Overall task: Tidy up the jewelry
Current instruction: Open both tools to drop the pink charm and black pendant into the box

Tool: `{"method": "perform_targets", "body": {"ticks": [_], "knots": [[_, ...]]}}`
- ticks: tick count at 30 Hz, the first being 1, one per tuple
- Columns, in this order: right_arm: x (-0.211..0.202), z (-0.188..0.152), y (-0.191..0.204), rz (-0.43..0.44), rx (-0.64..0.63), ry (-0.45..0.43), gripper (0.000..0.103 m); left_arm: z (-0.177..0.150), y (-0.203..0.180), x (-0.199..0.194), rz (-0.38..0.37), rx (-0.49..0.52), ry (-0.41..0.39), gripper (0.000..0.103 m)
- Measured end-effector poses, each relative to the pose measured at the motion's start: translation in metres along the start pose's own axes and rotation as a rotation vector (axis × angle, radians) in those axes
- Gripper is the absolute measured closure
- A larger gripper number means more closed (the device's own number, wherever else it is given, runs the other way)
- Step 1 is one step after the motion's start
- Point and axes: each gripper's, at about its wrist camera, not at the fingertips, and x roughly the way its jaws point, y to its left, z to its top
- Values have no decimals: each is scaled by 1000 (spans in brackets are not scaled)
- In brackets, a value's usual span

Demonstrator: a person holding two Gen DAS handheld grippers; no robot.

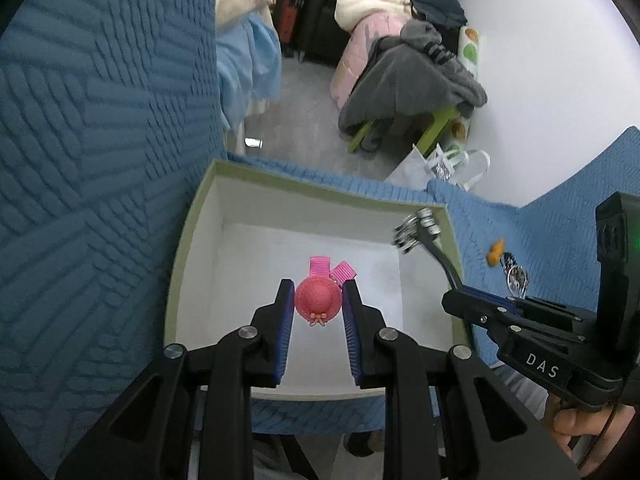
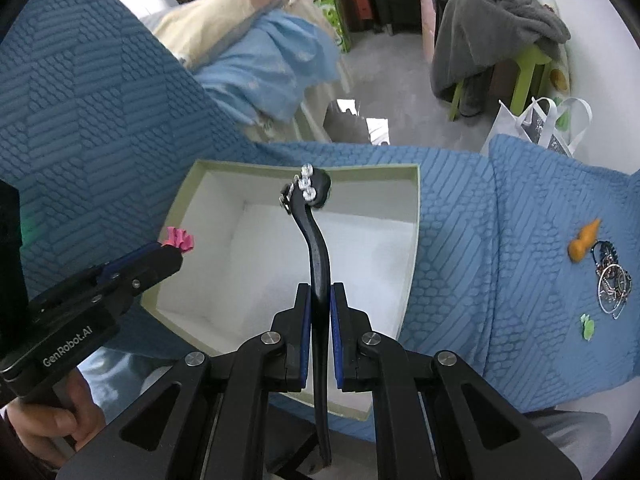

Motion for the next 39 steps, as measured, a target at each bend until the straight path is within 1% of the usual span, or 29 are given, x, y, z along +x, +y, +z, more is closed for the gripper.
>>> {"method": "perform_targets", "body": {"ticks": [6, 13, 14, 15, 16, 17, 18, 22, 24, 29, 39], "knots": [[17, -2, -4, 0, 13, 36, 96, -10, -1, 19, -7, 18, 52, 78], [28, -5, -6, -21, 11, 68, 96, -11, 4, 24, -23, -8, 74, 78], [28, -4, -6, -24, 11, 67, 96, -11, 6, 25, -27, -18, 79, 74], [28, -4, -6, -27, 10, 66, 96, -11, 8, 27, -30, -28, 82, 64], [28, -4, -7, -34, 9, 64, 96, -10, 10, 27, -30, -34, 82, 58], [28, -3, -7, -37, 10, 62, 96, -10, 11, 26, -27, -38, 79, 43], [27, -2, -8, -37, 12, 59, 96, -11, 12, 24, -19, -42, 74, 33], [20, 0, -9, -46, 7, 44, 96, -9, 11, 17, -27, -38, 56, 33], [16, 0, -8, -51, 5, 34, 96, -7, 8, 11, -16, -26, 39, 33], [-1, 5, -6, -61, -4, -3, 96, 1, 2, -10, -21, -15, -10, 33], [-70, 16, 5, -58, -54, -162, 96, 16, -27, -72, -20, 24, -149, 33]]}}
